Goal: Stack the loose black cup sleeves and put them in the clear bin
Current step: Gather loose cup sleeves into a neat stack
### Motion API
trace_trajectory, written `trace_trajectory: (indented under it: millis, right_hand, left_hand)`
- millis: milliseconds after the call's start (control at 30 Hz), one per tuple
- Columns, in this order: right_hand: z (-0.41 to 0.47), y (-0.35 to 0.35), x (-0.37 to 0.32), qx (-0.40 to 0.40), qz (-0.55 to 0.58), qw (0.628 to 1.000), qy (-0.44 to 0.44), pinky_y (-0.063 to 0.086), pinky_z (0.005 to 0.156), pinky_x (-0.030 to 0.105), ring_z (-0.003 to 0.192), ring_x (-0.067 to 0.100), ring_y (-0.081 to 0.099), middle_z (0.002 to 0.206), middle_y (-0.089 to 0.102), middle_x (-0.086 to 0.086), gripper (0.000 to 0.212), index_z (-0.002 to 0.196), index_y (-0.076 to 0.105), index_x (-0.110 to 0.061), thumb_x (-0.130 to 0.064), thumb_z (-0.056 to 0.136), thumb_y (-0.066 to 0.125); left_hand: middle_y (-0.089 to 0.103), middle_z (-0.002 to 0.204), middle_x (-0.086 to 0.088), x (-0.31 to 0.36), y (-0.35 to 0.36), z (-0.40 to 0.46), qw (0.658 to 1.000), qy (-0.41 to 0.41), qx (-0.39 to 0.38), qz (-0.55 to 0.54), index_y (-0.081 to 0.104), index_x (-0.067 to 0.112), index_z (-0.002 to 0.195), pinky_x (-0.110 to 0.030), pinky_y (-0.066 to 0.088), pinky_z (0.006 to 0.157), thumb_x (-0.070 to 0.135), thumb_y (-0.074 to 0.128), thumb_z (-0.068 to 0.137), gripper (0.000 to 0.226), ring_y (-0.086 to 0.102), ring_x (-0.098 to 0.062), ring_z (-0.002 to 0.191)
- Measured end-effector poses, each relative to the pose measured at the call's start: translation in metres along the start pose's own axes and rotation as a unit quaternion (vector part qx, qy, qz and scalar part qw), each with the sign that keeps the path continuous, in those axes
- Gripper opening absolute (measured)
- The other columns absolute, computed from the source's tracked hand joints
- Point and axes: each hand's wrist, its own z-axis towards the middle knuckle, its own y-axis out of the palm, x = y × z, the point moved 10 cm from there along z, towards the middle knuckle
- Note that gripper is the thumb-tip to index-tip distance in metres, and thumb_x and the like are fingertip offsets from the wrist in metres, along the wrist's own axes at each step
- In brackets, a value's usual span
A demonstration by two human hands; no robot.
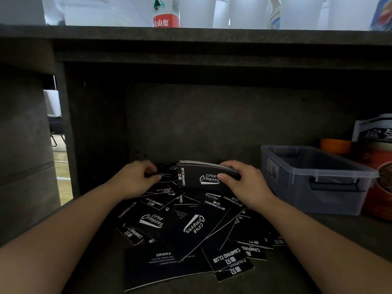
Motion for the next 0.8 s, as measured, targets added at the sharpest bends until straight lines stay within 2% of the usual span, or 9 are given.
trace_trajectory:
  millis: [67, 133, 200, 267, 367, 433, 533, 700, 800]
  right_hand:
    - [0.000, 0.001, 0.002, -0.008, 0.005, 1.000, 0.008, 0.046, 0.084, 0.014, 0.095, 0.001, 0.062, 0.099, 0.070, -0.013, 0.024, 0.111, 0.068, -0.028, -0.030, 0.088, 0.067]
    - [0.000, 0.002, 0.002, -0.010, 0.002, 1.000, 0.007, 0.044, 0.081, 0.012, 0.096, 0.003, 0.062, 0.101, 0.070, -0.011, 0.024, 0.113, 0.067, -0.026, -0.030, 0.089, 0.066]
    - [0.000, 0.003, 0.002, -0.009, -0.003, 1.000, 0.007, 0.043, 0.081, 0.015, 0.097, 0.005, 0.061, 0.101, 0.069, -0.011, 0.025, 0.114, 0.066, -0.026, -0.030, 0.089, 0.065]
    - [0.000, 0.003, 0.003, -0.007, -0.006, 1.000, 0.009, 0.045, 0.084, 0.019, 0.097, 0.005, 0.061, 0.101, 0.069, -0.011, 0.025, 0.114, 0.066, -0.026, -0.030, 0.089, 0.065]
    - [-0.001, 0.003, 0.002, -0.010, -0.005, 1.000, 0.009, 0.046, 0.087, 0.022, 0.098, 0.006, 0.062, 0.102, 0.069, -0.010, 0.026, 0.115, 0.065, -0.026, -0.030, 0.090, 0.064]
    - [-0.001, 0.003, 0.002, -0.010, -0.005, 1.000, 0.008, 0.045, 0.085, 0.020, 0.098, 0.006, 0.061, 0.103, 0.069, -0.009, 0.026, 0.116, 0.065, -0.025, -0.030, 0.090, 0.064]
    - [0.000, 0.003, 0.002, -0.010, -0.006, 1.000, 0.011, 0.042, 0.083, 0.018, 0.097, 0.006, 0.061, 0.103, 0.069, -0.009, 0.025, 0.115, 0.065, -0.025, -0.030, 0.090, 0.064]
    - [-0.001, 0.003, 0.003, -0.013, -0.003, 1.000, 0.014, 0.043, 0.083, 0.018, 0.097, 0.004, 0.061, 0.101, 0.068, -0.011, 0.024, 0.114, 0.065, -0.027, -0.030, 0.090, 0.064]
    - [-0.001, 0.002, 0.002, -0.010, -0.006, 1.000, 0.013, 0.044, 0.084, 0.019, 0.097, 0.005, 0.061, 0.102, 0.069, -0.010, 0.025, 0.115, 0.065, -0.027, -0.031, 0.090, 0.064]
  left_hand:
    - [0.041, 0.147, -0.008, -0.022, 0.010, -0.005, 0.991, -0.052, -0.090, 0.082, 0.049, 0.030, 0.138, -0.036, 0.037, 0.109, 0.066, 0.055, 0.084, 0.065, 0.040, -0.025, 0.135]
    - [0.028, 0.156, -0.008, -0.029, 0.016, -0.012, 0.984, -0.070, -0.138, 0.087, 0.038, 0.033, 0.145, -0.041, 0.029, 0.114, 0.079, 0.047, 0.077, 0.083, 0.026, -0.029, 0.144]
    - [0.026, 0.158, -0.006, -0.027, 0.016, -0.013, 0.986, -0.068, -0.138, 0.066, 0.034, 0.034, 0.148, -0.042, 0.026, 0.115, 0.089, 0.045, 0.064, 0.102, 0.022, -0.030, 0.145]
    - [0.024, 0.159, -0.004, -0.022, 0.014, -0.010, 0.991, -0.057, -0.107, 0.060, 0.025, 0.033, 0.152, -0.044, 0.025, 0.115, 0.088, 0.052, 0.060, 0.110, 0.018, -0.030, 0.146]
    - [0.019, 0.161, 0.001, -0.012, 0.014, -0.003, 0.997, -0.028, -0.053, 0.048, 0.012, 0.032, 0.155, -0.042, 0.020, 0.117, 0.061, 0.061, 0.083, 0.092, 0.008, -0.028, 0.147]
    - [0.021, 0.161, -0.001, -0.003, 0.028, 0.000, 0.994, 0.008, -0.079, 0.069, 0.012, 0.038, 0.154, -0.039, 0.019, 0.119, 0.049, 0.047, 0.095, 0.069, 0.008, -0.026, 0.148]
    - [0.026, 0.159, -0.001, 0.006, 0.044, 0.002, 0.986, 0.031, -0.104, 0.125, 0.020, 0.041, 0.151, -0.040, 0.022, 0.118, 0.055, 0.032, 0.097, 0.057, 0.018, -0.023, 0.146]
    - [0.042, 0.142, -0.005, 0.002, 0.023, 0.001, 0.982, -0.022, -0.032, 0.186, 0.041, 0.032, 0.145, -0.042, 0.031, 0.109, 0.078, 0.038, 0.083, 0.077, 0.033, -0.027, 0.134]
    - [0.040, 0.143, -0.008, -0.002, 0.020, -0.002, 0.990, -0.053, -0.022, 0.132, 0.049, 0.029, 0.136, -0.040, 0.034, 0.106, 0.077, 0.047, 0.081, 0.073, 0.033, -0.031, 0.134]
